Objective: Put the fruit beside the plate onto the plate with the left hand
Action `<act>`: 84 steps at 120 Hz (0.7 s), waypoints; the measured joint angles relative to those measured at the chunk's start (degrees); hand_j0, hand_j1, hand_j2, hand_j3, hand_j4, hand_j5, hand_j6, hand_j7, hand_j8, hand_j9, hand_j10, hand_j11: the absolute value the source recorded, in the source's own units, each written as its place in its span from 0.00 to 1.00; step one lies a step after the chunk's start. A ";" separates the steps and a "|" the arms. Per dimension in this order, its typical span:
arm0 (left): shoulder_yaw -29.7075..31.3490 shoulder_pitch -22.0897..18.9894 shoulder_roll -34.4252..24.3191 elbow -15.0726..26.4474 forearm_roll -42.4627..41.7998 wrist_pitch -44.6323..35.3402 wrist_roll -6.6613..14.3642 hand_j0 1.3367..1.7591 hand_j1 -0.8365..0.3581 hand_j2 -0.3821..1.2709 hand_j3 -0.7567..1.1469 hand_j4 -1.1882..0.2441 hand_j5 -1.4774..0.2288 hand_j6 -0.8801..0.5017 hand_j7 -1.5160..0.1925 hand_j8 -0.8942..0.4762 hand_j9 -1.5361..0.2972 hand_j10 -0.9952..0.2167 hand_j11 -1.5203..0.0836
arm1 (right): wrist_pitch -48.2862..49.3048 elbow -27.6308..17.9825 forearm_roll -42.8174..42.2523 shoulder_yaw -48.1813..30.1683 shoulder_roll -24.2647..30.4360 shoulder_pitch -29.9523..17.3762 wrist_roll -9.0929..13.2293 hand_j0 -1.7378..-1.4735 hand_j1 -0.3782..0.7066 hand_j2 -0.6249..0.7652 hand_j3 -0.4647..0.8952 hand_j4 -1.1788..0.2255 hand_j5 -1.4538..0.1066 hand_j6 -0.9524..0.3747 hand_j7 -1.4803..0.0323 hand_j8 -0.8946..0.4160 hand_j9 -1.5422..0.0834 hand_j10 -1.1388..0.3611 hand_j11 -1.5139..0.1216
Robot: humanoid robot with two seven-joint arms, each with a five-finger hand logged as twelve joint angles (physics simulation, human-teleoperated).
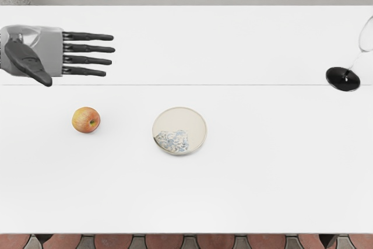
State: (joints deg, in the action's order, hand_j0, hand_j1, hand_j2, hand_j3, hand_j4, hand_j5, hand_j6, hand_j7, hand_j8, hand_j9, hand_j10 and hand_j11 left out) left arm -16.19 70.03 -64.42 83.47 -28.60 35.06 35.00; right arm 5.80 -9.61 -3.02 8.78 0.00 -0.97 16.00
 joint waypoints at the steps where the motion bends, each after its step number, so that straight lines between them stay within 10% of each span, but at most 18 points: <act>1: -0.02 0.00 0.00 0.12 0.00 0.00 0.00 0.76 0.99 0.23 0.40 0.83 0.87 0.64 0.89 0.66 0.84 0.82 0.95 | 0.00 0.00 0.00 0.00 0.00 0.00 0.00 0.30 0.03 0.45 0.34 0.84 0.93 0.72 0.98 0.68 0.95 0.76 0.93; 33: -1.40 1.80 1.38 1.55 2.09 0.01 0.00 0.76 0.99 0.23 0.40 0.83 0.87 0.64 0.89 0.66 0.84 0.82 0.95 | 0.15 -0.37 0.03 0.02 0.00 0.59 0.00 0.30 0.03 0.45 0.34 0.84 0.93 0.72 0.98 0.68 0.95 0.76 0.93; 84: 0.67 -1.60 12.95 8.74 69.73 -20.82 0.00 0.76 0.93 0.24 0.40 0.79 0.82 0.59 0.84 0.61 0.79 0.77 0.90 | 0.21 -0.48 0.03 0.01 0.00 1.26 0.00 0.30 0.03 0.45 0.34 0.84 0.93 0.72 0.98 0.68 0.95 0.76 0.93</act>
State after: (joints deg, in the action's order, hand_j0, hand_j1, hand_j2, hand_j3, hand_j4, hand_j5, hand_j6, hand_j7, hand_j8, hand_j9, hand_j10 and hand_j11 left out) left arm -15.52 68.43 -51.47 92.20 41.12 14.24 35.00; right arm 6.01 -10.08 -2.99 8.79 0.00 0.29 16.00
